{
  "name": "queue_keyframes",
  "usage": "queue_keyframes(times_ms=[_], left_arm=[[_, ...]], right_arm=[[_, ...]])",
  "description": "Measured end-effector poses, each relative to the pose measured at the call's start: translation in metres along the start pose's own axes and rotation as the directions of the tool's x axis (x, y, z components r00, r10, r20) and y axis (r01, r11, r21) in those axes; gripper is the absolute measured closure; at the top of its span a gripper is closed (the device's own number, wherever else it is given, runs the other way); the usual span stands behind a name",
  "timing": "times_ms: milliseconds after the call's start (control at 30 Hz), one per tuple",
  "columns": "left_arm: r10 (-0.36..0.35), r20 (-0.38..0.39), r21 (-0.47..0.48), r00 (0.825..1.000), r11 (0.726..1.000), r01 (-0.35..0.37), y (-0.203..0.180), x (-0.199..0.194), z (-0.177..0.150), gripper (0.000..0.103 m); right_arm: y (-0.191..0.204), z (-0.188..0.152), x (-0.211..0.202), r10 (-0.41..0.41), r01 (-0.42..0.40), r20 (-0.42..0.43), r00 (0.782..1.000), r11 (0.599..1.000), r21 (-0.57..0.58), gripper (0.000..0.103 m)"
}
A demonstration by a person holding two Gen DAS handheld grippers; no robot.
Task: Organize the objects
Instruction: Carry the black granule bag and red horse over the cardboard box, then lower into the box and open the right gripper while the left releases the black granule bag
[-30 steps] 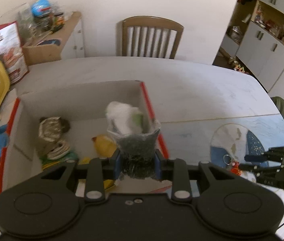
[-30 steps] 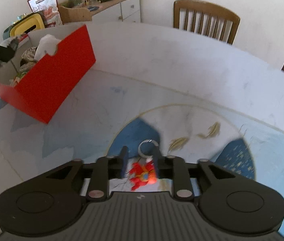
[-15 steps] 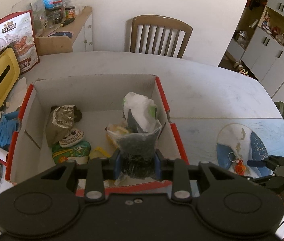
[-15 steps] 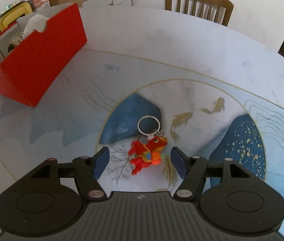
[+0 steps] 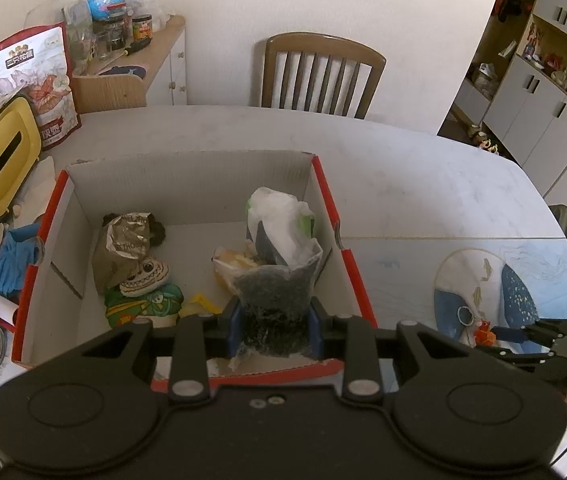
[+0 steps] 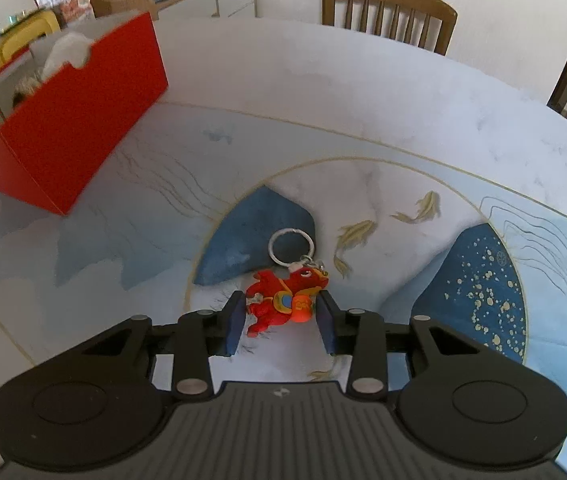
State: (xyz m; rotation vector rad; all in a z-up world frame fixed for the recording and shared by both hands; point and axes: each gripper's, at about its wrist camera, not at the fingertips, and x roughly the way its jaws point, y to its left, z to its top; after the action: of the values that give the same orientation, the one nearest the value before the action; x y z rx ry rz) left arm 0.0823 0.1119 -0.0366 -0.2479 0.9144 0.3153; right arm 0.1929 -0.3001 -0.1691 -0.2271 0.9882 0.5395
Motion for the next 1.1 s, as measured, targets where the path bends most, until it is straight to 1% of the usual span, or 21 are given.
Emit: queue_keyframes(times_ms=[233,400,567,767,900,1100], left_arm=[[-0.009,0.013,-0.015,1.000,1.000,0.009,0.010,-0.008,0.005,0.073],[-0.010,0.027,-0.012,1.000,1.000,0.010,0.018,-0.016,0.008,0.073],[-0.001,0.038,0.002,0.999,1.000,0.001,0.026,-0.025,0.010,0.073],[0.010,0.047,0.010,0.999,1.000,-0.010,0.040,-0.031,0.011,0.073],[0.016,0.052,0.017,0.999,1.000,-0.016,0.053,-0.033,0.012,0.073],[0.033,0.043,0.016,0.999,0.999,-0.033,0.076,-0.026,0.016,0.073]], right_arm=[[0.017,0.022,-0.045,0.069,-0.069,0.087,0.994,0.998,-0.001,0.066],[0.044,0.048,-0.077,0.140,-0.135,0.149,0.979,0.990,-0.041,0.066],[0.079,0.075,-0.096,0.209,-0.190,0.191,0.959,0.975,-0.112,0.066],[0.128,0.100,-0.102,0.264,-0.225,0.214,0.940,0.955,-0.192,0.066],[0.158,0.114,-0.101,0.286,-0.234,0.222,0.932,0.944,-0.233,0.066],[0.195,0.131,-0.089,0.297,-0.234,0.220,0.929,0.934,-0.271,0.066]])
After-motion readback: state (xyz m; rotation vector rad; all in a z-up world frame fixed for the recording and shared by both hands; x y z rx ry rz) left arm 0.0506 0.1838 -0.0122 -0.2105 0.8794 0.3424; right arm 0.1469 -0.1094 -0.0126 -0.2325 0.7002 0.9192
